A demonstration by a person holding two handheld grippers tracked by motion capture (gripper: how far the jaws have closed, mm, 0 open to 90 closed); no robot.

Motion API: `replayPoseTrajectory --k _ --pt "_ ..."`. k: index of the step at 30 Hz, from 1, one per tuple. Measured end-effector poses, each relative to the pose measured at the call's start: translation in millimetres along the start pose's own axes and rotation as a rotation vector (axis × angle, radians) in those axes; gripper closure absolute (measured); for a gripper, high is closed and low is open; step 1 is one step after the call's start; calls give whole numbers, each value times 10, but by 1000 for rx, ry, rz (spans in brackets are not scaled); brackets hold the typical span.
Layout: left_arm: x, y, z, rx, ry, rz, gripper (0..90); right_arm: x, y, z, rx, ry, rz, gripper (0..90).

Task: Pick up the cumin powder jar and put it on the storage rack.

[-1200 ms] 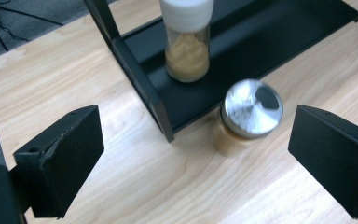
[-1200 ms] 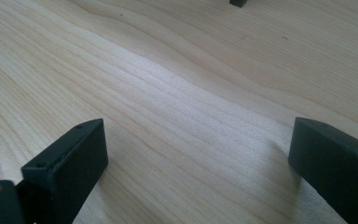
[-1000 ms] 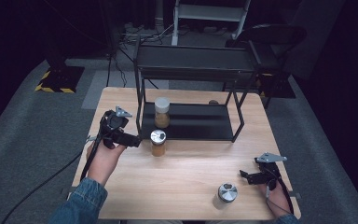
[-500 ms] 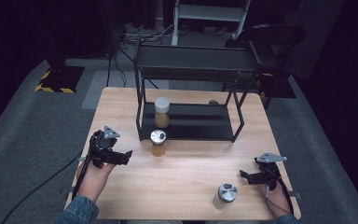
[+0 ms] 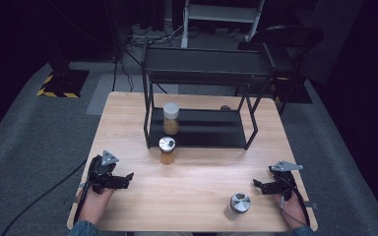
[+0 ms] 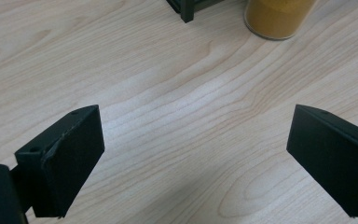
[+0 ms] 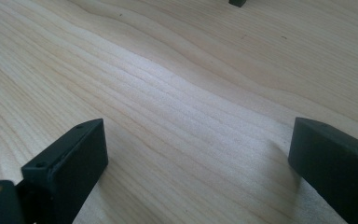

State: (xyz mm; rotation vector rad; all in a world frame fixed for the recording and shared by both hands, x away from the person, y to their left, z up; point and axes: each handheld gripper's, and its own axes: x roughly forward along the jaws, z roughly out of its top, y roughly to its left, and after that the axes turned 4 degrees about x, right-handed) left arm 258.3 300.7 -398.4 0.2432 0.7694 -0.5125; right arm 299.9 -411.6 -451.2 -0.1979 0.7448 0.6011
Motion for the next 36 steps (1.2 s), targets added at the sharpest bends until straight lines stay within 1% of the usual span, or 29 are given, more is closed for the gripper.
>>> replayPoseTrajectory --k 3,5,12,14,15,21,23,27,28,36 --pt "41 18 -135 -11 -14 0 35 0 0 0 0 0 0 44" --pt "60 30 -197 -17 -17 1 35 0 0 0 0 0 0 44" --pt "109 39 -332 -22 -15 27 36 0 0 0 0 0 0 44" --pt "136 53 -388 -42 -23 23 37 0 0 0 0 0 0 44" --pt "150 56 -405 -48 -19 22 37 0 0 0 0 0 0 44" --pt "230 65 -503 -55 -6 27 34 0 0 0 0 0 0 44" --pt "229 52 -495 -41 3 32 27 0 0 0 0 0 0 44" --pt "243 20 -472 -26 14 41 14 0 0 0 0 0 0 44" --pt "247 12 -468 -25 15 42 3 0 0 0 0 0 0 44" --pt "249 5 -470 -30 13 44 2 0 1 -1 0 0 0 44"
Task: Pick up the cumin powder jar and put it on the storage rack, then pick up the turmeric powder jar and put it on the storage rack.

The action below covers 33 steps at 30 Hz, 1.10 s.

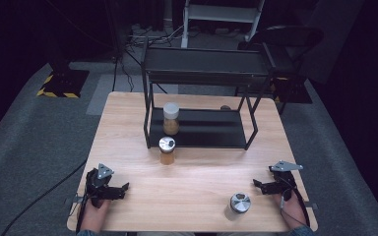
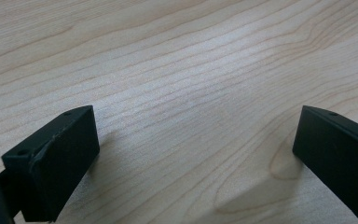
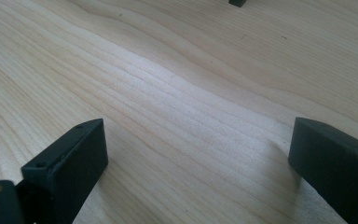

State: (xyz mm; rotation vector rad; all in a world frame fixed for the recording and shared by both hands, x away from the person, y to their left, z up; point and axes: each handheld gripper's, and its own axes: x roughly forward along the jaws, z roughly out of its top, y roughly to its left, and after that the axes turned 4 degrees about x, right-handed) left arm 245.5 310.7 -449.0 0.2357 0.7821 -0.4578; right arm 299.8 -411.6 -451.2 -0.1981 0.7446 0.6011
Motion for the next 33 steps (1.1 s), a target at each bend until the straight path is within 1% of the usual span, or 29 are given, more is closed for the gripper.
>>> replayPoseTrajectory --k 17,20,23,25,26,28,33 --pt "-1 1 3 1 1 0 2 1 2 6 3 2 -1 44" --pt "-1 0 2 1 1 0 2 5 10 8 7 0 -6 46" --pt "-1 0 3 1 1 0 2 15 58 17 23 0 -21 45" --pt "-1 -1 2 1 1 1 2 16 63 27 31 0 -12 43" --pt "-1 0 3 1 1 0 2 11 65 30 37 -3 -7 42" --pt "-1 0 2 1 1 0 2 -28 87 28 40 -32 0 41" --pt "-1 -1 2 0 1 1 2 -156 153 119 31 -84 16 41"
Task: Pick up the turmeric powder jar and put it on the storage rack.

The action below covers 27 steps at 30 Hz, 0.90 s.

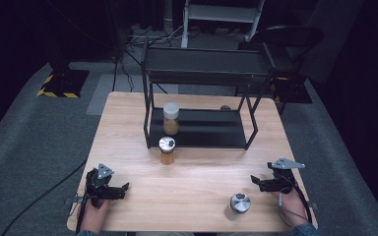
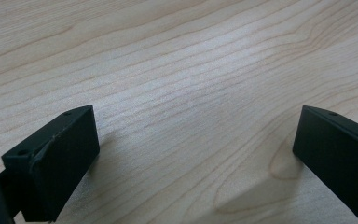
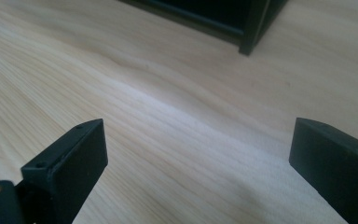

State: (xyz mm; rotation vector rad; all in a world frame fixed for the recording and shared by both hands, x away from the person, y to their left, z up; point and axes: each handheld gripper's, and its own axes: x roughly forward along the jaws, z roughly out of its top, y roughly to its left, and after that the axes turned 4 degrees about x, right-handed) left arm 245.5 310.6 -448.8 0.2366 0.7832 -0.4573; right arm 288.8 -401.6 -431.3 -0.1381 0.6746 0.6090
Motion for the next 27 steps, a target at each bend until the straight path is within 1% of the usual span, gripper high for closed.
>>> replayPoseTrajectory --k 3,4,5,10,14,16,18,20,25,27 --pt "0 0 0 0 0 0 2 -76 45 83 -4 -26 16 41" --pt "0 0 0 0 0 0 2 -121 84 142 -15 -41 22 41" --pt "0 0 0 0 0 0 2 -121 84 142 -15 -41 22 41" --pt "0 0 0 0 0 0 2 -216 180 281 -35 -71 28 41" --pt "0 0 0 0 0 0 2 -281 241 383 -42 -84 29 41" --pt "0 0 1 0 0 0 2 -314 287 430 -53 -90 20 39" --pt "0 1 0 0 0 0 2 -347 316 473 -51 -99 24 38" --pt "0 1 0 1 0 0 2 -376 340 515 -59 -108 27 38" --pt "0 0 -1 0 0 0 2 -461 437 682 -83 -124 33 37" --pt "0 1 0 1 0 0 2 -482 486 750 -90 -122 23 37"
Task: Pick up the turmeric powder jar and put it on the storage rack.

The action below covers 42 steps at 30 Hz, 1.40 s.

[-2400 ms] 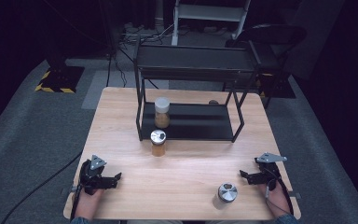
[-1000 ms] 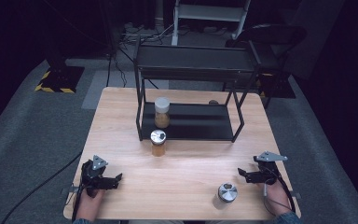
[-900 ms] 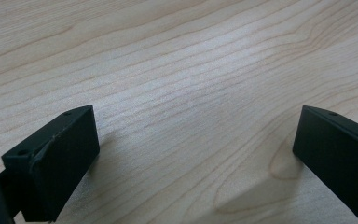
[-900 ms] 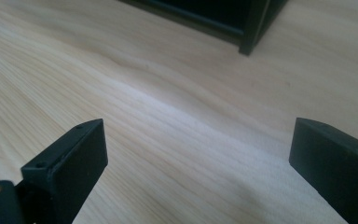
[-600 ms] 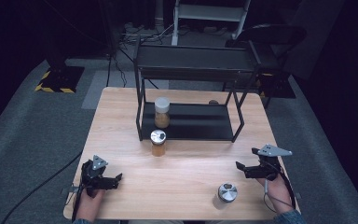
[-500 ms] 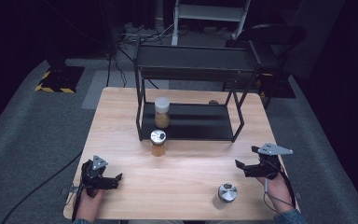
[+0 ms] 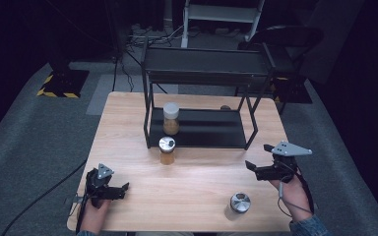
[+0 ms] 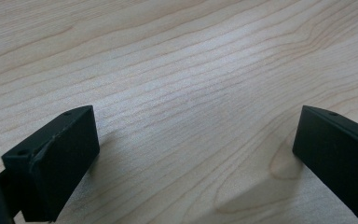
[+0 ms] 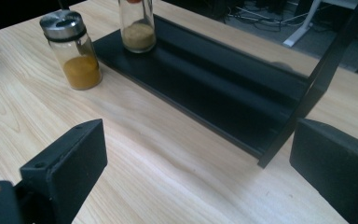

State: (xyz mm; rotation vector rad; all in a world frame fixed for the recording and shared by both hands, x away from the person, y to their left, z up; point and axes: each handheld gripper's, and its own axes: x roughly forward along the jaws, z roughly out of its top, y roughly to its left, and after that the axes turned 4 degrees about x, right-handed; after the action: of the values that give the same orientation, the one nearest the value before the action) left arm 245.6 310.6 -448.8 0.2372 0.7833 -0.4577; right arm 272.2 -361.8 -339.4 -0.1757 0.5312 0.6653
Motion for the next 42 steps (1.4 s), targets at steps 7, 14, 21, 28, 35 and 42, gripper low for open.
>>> replayPoseTrajectory --k 7,14,21,28,35,42 --pt "0 0 0 0 0 0 2 -5 103 236 -26 7 -4 37" --pt "0 1 0 0 0 0 2 78 186 440 -57 21 21 37" --pt "0 0 0 0 0 0 2 166 274 630 -83 37 45 37" --pt "0 0 0 0 0 0 2 292 384 766 -93 36 80 37" --pt "0 1 0 0 0 0 2 500 517 861 -116 66 118 37" --pt "0 1 -1 0 0 0 2 693 628 951 -128 77 142 37"
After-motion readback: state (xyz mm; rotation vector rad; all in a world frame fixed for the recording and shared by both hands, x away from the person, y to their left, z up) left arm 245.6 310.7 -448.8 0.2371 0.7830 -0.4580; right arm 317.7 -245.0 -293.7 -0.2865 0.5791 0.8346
